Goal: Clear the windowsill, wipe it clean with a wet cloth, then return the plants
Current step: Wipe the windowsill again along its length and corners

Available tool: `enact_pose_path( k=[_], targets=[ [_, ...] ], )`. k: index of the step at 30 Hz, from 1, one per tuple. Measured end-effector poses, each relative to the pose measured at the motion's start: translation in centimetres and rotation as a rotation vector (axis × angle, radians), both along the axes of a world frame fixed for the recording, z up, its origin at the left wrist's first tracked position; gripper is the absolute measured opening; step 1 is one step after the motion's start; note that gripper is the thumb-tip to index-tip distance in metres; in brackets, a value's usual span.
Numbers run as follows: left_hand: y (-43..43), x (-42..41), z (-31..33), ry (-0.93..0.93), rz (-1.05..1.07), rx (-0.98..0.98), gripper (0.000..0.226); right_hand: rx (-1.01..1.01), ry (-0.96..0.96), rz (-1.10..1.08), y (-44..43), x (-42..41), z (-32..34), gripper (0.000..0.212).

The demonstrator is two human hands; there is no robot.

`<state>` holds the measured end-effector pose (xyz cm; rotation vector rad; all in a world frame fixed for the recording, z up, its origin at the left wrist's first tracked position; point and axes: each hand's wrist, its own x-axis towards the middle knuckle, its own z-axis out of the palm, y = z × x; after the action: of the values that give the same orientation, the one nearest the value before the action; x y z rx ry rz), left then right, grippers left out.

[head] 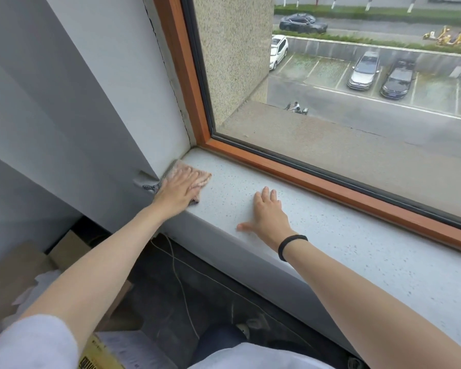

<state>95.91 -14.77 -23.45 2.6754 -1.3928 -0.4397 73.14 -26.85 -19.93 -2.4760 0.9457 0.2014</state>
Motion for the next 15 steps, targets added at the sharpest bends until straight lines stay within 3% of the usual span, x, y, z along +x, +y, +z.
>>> enact_pose_path(
  k=[3,10,15],
  targets=[
    [-3.1,-1.7,0.1,-0.022,0.084,0.031,0.054,0.003,-0.010,0.001,-0.1,-0.1,-0.2,0.103],
    [0.8,-4.2,0.7,-0.005,-0.250,0.000,0.055,-0.031,-0.005,0.013,-0.5,0.3,-1.1,0.097],
    [-5.8,0.0,0.2,-0.028,0.033,0.003,0.057,-0.014,-0.048,-0.009,-0.5,0.1,-1.3,0.092]
  ],
)
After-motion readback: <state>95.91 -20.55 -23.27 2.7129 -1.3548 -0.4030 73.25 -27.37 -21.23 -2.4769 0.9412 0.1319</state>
